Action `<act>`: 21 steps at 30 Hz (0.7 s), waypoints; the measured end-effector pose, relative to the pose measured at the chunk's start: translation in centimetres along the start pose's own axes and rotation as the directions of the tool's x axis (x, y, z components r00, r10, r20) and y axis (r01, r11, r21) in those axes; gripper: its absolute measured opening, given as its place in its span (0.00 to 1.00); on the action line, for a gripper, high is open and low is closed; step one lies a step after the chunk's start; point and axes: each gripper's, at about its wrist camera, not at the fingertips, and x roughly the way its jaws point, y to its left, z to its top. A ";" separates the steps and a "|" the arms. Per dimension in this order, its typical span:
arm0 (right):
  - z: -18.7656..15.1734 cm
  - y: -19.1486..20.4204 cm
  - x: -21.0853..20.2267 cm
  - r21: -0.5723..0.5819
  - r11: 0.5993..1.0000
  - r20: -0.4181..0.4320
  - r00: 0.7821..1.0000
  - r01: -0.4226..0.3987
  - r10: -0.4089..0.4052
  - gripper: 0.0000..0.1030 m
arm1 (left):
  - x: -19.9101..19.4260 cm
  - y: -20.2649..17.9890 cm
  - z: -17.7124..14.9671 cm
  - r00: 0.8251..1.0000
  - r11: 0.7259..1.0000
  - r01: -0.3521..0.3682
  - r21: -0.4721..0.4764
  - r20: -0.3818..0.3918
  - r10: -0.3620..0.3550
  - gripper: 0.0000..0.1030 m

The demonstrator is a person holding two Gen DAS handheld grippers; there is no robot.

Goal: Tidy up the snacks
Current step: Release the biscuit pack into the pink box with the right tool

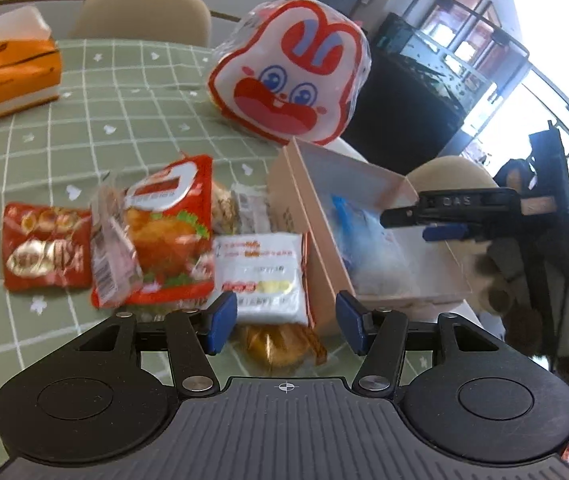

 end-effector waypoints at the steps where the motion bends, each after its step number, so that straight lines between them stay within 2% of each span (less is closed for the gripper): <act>1: -0.2 -1.1 -0.3 0.067 0.993 0.011 0.995 -0.101 0.100 0.83 | 0.3 -0.2 0.4 1.000 1.000 0.006 0.009 0.002 -0.006 0.58; 2: -0.6 -1.6 -0.7 0.127 0.983 0.030 0.991 -0.136 0.133 0.82 | 0.7 -0.3 1.0 1.000 1.000 0.012 0.016 0.009 -0.013 0.58; 3: -1.1 -1.6 -1.6 0.159 0.984 0.078 0.995 -0.074 0.063 0.82 | 1.0 -0.4 1.6 1.000 1.000 0.014 0.022 0.022 -0.014 0.58; 4: -1.4 -0.8 -2.5 0.102 0.995 0.129 0.991 0.011 -0.025 0.82 | 1.3 -0.4 2.3 0.999 1.000 0.008 0.029 0.037 -0.009 0.58; 5: -2.1 0.4 -3.6 -0.002 0.997 0.189 0.979 0.076 -0.074 0.82 | 1.7 -0.4 3.1 0.999 0.999 -0.007 0.035 0.051 0.005 0.58; 6: -2.8 1.3 -4.4 -0.063 0.993 0.221 0.971 0.104 -0.088 0.82 | 2.1 -0.3 3.9 0.998 0.999 -0.020 0.039 0.058 0.018 0.58; 8: -4.1 1.8 -5.8 -0.103 0.993 0.229 0.973 0.061 -0.036 0.82 | 3.6 -0.3 5.6 0.999 0.998 -0.034 0.047 0.033 0.033 0.56; 10: -5.6 1.5 -6.6 -0.103 0.995 0.221 0.975 -0.007 0.030 0.82 | 5.9 -0.4 6.9 0.999 0.997 -0.031 0.071 -0.032 0.033 0.54; 12: -7.1 1.8 -7.0 -0.105 0.994 0.255 0.966 -0.020 0.047 0.82 | 8.2 -0.3 7.6 0.995 0.994 -0.035 0.106 -0.094 0.045 0.52; 14: -8.7 1.8 -7.5 -0.122 0.992 0.264 0.962 -0.037 0.068 0.82 | 9.5 0.0 7.5 0.988 0.990 -0.068 0.124 -0.133 0.084 0.34; 15: -9.3 2.1 -7.4 -0.138 0.989 0.249 0.965 -0.048 0.081 0.82 | 9.7 0.1 7.3 0.985 0.988 -0.077 0.133 -0.144 0.096 0.17; 21: -13.1 5.0 -7.0 -0.289 0.955 0.172 0.978 -0.066 0.120 0.82 | 7.2 0.1 4.6 0.975 0.978 -0.031 0.205 -0.210 0.075 0.17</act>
